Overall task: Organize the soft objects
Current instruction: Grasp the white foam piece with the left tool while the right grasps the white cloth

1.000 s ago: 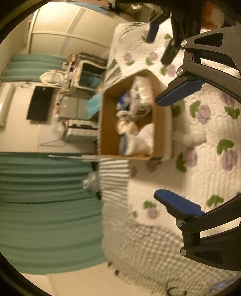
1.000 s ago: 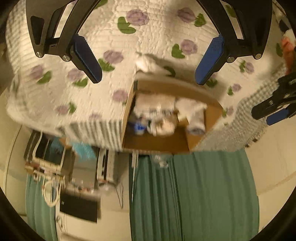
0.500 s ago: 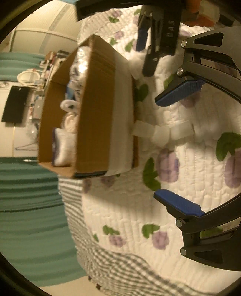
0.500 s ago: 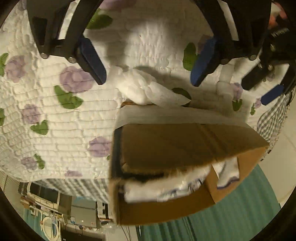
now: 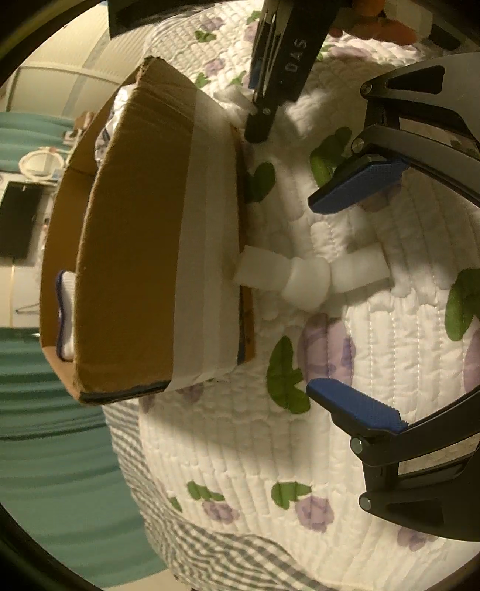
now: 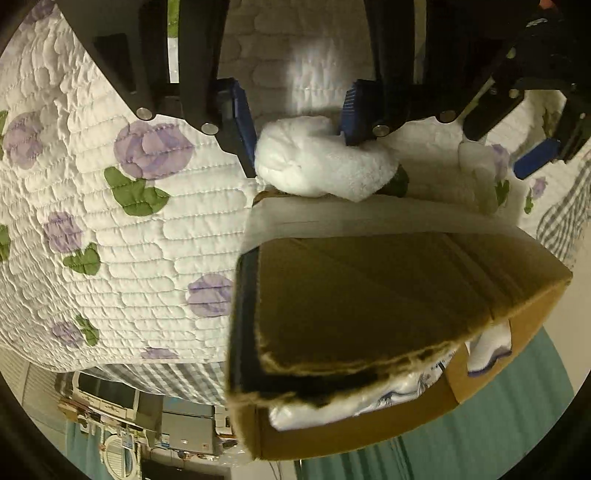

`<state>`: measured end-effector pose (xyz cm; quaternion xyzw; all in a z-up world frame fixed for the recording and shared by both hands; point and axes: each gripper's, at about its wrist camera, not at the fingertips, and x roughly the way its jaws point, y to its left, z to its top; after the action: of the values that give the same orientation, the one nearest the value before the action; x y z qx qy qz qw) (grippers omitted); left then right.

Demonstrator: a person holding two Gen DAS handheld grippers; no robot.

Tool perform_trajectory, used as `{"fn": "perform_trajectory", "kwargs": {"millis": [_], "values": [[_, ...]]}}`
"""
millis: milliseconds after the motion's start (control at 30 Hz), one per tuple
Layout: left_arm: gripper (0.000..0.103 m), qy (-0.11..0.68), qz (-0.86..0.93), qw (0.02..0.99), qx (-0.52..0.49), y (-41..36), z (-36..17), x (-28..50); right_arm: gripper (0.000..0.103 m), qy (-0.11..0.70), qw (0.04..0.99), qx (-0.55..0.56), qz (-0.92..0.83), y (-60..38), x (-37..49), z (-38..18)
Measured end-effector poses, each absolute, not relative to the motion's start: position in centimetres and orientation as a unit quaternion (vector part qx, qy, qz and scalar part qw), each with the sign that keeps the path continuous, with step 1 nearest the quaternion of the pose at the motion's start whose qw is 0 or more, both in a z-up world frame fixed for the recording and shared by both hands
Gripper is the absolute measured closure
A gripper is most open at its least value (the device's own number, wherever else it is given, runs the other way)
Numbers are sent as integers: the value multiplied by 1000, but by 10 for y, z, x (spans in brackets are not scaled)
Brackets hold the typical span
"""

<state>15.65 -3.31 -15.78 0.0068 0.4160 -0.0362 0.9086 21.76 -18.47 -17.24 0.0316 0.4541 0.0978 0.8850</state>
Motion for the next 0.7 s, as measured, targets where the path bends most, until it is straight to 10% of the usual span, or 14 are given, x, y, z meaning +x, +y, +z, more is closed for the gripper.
{"fn": "perform_trajectory", "kwargs": {"millis": [233,467,700], "values": [[32,434,-51,900,-3,-34,-171,161,64,449,885,40,112,-189,199,-163],[75,431,-62,900,7,-35,-175,164,64,442,889,35,118,-189,187,-156],[79,432,-60,900,13,-30,-170,159,64,437,890,44,125,-207,178,-150]]}}
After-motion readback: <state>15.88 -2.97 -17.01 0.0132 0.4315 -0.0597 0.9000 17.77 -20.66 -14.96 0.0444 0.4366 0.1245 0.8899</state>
